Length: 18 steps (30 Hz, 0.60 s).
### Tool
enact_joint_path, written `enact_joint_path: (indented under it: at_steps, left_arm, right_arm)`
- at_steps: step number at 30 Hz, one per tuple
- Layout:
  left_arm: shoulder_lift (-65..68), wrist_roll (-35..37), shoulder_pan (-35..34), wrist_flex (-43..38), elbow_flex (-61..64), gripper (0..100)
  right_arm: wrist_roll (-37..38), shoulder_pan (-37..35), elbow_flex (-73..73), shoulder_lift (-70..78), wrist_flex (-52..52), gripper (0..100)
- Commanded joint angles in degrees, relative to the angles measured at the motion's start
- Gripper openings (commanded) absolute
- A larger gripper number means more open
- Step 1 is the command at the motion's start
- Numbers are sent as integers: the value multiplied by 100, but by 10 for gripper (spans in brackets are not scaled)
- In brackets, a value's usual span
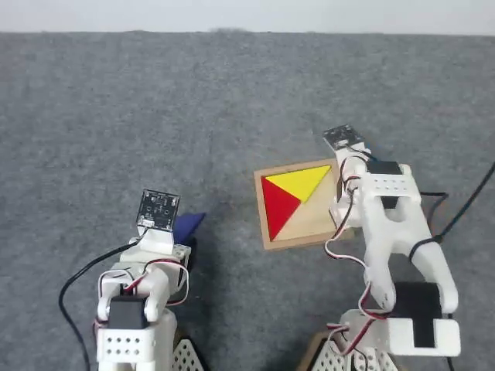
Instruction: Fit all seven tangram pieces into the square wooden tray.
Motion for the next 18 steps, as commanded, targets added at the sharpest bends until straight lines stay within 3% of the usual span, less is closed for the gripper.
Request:
enact_joint_path:
  at_steps: [1,6,10,18]
  left_arm:
    - [-105,62,26,9,-57,200]
    - [-105,62,26,9,-57,200]
    - [-105,62,26,9,-57,200]
    - [-105,62,26,9,-57,200]
  right_arm:
    - [123,-356,-220,-75,127,78]
    - [88,-884,-176,-127,488,202]
    - [88,-945,-229,-136,716,228]
    - [-387,303,-1978,-66,1103,226]
